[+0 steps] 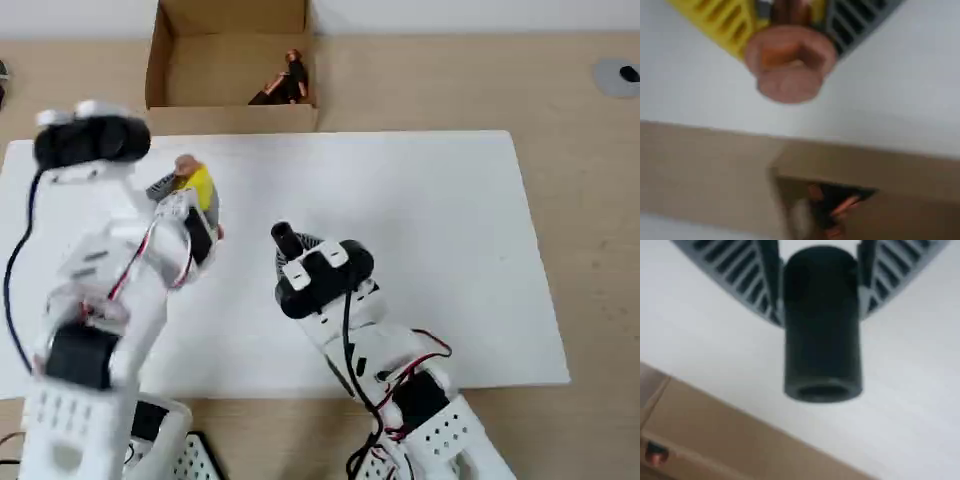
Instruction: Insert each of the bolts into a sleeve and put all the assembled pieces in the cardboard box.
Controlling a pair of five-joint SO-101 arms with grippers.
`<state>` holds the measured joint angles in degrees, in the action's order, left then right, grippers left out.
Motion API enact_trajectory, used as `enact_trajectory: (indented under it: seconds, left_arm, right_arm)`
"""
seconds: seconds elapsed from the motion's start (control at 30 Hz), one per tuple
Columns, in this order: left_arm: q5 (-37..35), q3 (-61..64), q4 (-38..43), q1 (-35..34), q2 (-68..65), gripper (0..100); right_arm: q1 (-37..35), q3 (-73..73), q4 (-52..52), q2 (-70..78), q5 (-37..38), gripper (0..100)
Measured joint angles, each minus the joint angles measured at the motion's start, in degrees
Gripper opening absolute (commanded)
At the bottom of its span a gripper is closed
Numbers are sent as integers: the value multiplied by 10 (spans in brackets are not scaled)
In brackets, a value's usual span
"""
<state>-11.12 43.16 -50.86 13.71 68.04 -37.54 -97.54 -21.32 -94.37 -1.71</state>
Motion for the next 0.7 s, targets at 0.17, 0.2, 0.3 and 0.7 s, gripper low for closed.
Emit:
enact_trajectory:
  seconds: [0.17, 0.2, 0.3, 0.7]
  left_arm:
    - [38, 96, 4, 65, 134, 2]
    - [47, 113, 5, 75, 162, 2]
    - [76, 162, 6, 98, 240, 2]
    - [151, 286, 104, 113, 359, 3]
  right_arm:
    - [0, 0, -27, 0, -33, 10]
    - [0, 0, -32, -1, -39, 10]
    - [0, 0, -33, -2, -45, 10]
    - [0, 0, 97, -5, -45, 10]
